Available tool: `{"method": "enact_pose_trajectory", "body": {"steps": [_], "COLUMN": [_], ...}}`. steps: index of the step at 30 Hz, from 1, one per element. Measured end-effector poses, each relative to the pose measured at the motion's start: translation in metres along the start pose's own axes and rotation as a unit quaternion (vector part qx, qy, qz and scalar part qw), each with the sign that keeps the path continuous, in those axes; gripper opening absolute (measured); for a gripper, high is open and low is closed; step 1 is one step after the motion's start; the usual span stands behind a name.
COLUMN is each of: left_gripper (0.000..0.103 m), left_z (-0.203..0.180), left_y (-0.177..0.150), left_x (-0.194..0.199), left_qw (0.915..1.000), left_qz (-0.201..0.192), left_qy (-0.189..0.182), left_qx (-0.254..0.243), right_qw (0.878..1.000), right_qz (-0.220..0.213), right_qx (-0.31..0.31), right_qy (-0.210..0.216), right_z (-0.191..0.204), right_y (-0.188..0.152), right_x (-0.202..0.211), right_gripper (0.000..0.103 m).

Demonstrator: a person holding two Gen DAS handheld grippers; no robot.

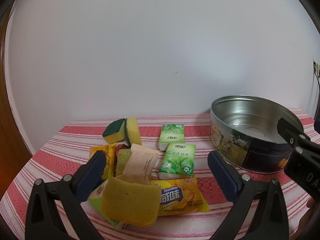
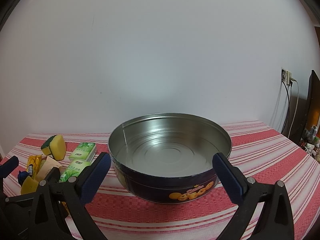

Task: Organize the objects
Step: 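Reach both grippers toward the pile of sponges and packets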

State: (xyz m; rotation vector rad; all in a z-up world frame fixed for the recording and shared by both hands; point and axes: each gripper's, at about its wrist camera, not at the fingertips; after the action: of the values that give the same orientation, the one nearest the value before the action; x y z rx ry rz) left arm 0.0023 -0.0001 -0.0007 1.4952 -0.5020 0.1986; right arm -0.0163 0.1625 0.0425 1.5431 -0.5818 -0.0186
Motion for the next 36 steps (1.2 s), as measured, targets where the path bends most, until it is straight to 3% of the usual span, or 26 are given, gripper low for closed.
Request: {"method": "enact_pose_trajectory", "body": {"steps": [12,17,27,36], "left_gripper": [0.103,0.103,0.103,0.100], "left_z": [0.019,0.045,0.091,0.092], "left_y": [-0.006,-0.015,-0.036,-0.036], "left_x": [0.009,0.027,0.046,0.038], "left_qw": [0.9989,0.9972,0.9933,0.9909], "left_qz": [0.034,0.043,0.081,0.102], "left_qy": [0.015,0.041,0.058,0.026], "left_qx": [0.031,0.046,0.059,0.083], "right_qw": [1.000,0.999,0.996,0.991], "right_qz": [0.010,0.018,0.025,0.050], "right_qx": [0.008,0.024,0.055,0.067], "right_qy": [0.025,0.044,0.072,0.108], "right_z": [0.003,0.011,0.026,0.037], "right_y": [0.000,-0.003,-0.010,-0.017], "right_x": [-0.001,0.001,0.007,0.006], "right_gripper": [0.103,0.103,0.103,0.103]}}
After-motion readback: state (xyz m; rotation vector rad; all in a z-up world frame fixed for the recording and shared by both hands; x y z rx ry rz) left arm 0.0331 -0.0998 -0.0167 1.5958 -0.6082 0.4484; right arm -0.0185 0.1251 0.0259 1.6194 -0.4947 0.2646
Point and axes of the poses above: each gripper's, at about its wrist camera, not at the fingertips, and x roughly against the way its jaws point, z to its left, y to its top, and after that the axes turned 13 degrees about -y, right-handed
